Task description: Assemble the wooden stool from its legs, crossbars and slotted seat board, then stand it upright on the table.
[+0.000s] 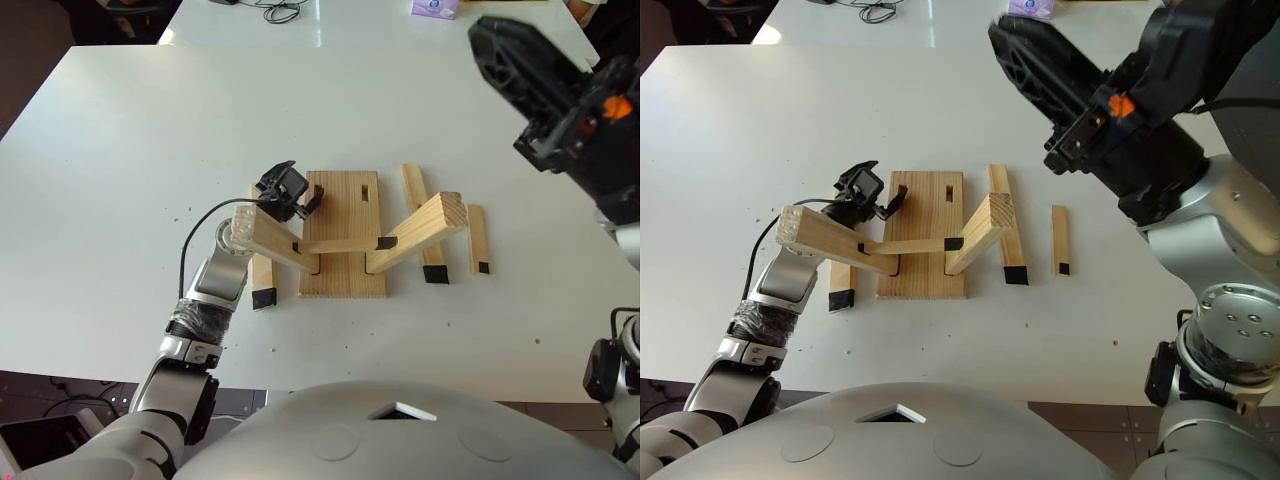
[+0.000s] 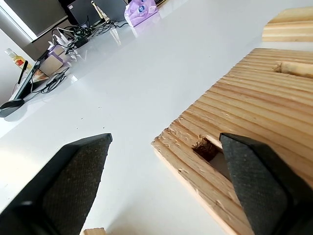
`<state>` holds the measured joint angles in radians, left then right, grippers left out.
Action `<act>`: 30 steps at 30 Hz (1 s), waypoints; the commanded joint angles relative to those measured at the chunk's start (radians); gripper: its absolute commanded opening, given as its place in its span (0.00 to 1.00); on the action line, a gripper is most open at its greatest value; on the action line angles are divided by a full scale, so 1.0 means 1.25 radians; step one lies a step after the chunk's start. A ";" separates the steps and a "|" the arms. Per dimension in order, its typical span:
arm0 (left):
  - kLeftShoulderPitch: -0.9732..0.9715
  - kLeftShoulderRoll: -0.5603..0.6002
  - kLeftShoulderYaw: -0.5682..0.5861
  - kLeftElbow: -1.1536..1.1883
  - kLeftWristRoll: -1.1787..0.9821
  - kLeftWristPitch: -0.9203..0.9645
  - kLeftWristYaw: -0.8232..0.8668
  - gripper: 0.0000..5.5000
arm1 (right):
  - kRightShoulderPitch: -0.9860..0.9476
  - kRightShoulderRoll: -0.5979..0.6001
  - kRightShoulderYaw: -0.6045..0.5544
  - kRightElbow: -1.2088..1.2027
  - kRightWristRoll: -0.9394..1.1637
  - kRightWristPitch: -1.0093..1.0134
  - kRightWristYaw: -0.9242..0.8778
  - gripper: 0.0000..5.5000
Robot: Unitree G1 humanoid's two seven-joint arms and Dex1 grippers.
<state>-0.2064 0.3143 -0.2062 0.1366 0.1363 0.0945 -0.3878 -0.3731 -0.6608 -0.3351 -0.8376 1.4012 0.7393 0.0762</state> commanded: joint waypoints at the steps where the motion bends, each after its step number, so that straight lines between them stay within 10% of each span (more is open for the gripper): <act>1: -0.009 0.005 0.011 0.022 -0.001 0.014 -0.002 0.74 | -0.046 -0.013 0.010 0.002 0.111 -0.055 -0.065 0.00; 12: -0.020 0.001 0.023 0.017 -0.021 0.026 -0.016 0.74 | -0.145 -0.040 0.083 0.041 0.149 -0.109 -0.124 0.00; 30: -0.027 0.007 0.027 0.014 -0.031 0.035 -0.023 0.74 | -0.298 -0.042 0.094 0.051 0.294 -0.198 -0.243 0.49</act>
<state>-0.2261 0.3115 -0.1760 0.1584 0.0941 0.1238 -0.4031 -0.7534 -0.7113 -0.2161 -0.7459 1.7179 0.5053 -0.2033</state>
